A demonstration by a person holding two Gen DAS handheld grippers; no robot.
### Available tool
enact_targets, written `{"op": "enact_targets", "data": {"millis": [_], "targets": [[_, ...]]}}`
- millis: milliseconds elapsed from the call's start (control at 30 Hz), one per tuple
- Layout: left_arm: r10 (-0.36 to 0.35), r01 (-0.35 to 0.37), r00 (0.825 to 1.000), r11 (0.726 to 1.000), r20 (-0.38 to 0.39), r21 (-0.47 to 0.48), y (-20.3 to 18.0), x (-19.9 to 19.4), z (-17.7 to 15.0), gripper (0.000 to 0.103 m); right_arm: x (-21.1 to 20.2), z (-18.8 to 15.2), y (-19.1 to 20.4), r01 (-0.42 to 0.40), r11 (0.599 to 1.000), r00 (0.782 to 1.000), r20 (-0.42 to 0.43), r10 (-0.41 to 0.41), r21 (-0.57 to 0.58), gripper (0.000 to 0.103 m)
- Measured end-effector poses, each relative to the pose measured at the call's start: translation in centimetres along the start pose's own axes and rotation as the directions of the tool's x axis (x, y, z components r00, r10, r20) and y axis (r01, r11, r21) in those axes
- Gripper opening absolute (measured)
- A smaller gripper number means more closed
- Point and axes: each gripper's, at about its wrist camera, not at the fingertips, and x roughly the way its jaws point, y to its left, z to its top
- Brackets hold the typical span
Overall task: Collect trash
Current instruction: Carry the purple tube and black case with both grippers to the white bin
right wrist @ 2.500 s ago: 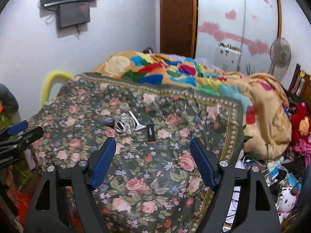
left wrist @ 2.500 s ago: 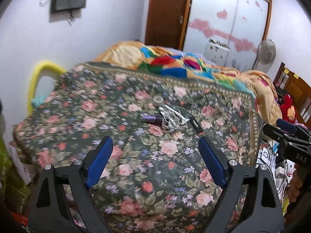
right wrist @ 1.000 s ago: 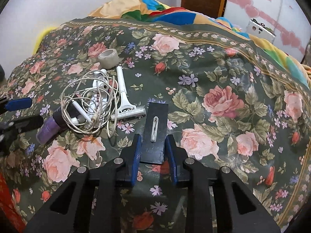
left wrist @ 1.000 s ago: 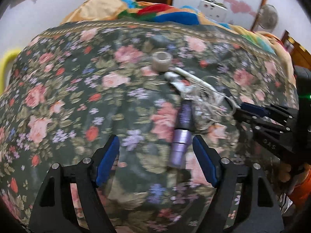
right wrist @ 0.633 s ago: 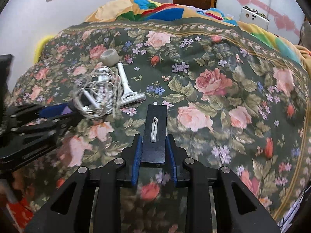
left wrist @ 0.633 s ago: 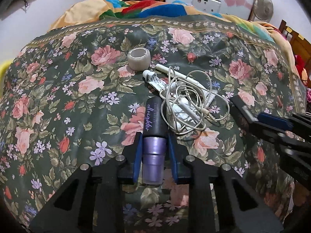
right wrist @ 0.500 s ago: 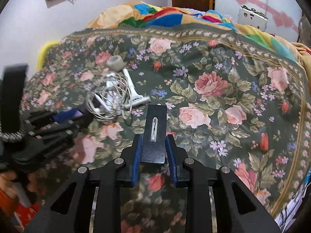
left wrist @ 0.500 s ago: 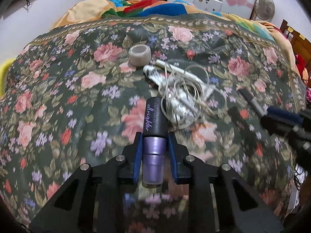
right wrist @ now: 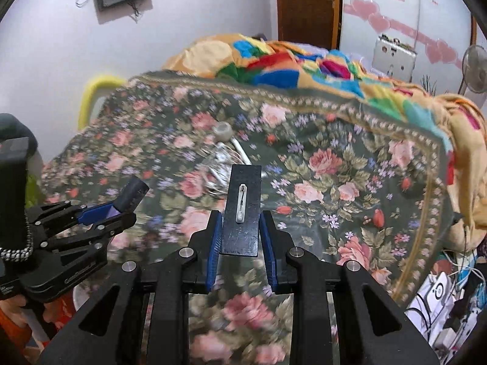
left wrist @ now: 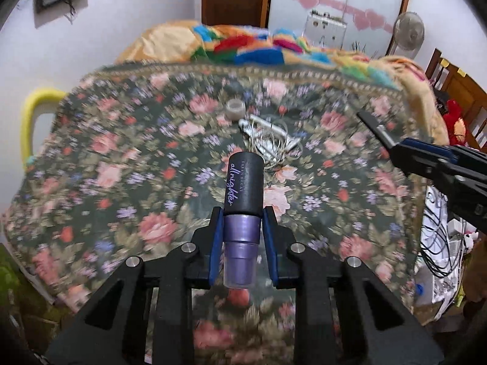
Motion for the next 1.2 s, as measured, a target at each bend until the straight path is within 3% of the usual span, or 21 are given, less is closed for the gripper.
{"op": "enact_targets", "data": {"millis": [300, 567, 867, 1200], "targets": [[0.009, -0.002, 0.994, 0.998, 0.107, -0.064, 1.8, -11.8, -3.1, 0.024, -7.8, 0.3, 6.5, -0.010, 0.995, 0.996, 0.090, 0.018, -0.098, 0.023], [0.093, -0.076, 0.983, 0.992, 0.161, -0.104, 5.1, -20.4, -8.1, 0.024, -13.1, -1.6, 13.3, -0.067, 0.982, 0.986, 0.137, 0.092, -0.175, 0.023], [0.194, -0.156, 0.968, 0.962, 0.161, -0.224, 11.1, -26.0, -14.7, 0.024, -14.7, -4.6, 21.2, -0.170, 0.950, 0.973, 0.109, 0.204, -0.260, 0.023], [0.273, -0.228, 0.959, 0.904, 0.078, -0.363, 18.4, -28.2, -22.1, 0.024, -13.3, -8.1, 30.4, -0.265, 0.887, 0.957, 0.012, 0.291, -0.378, 0.023]]}}
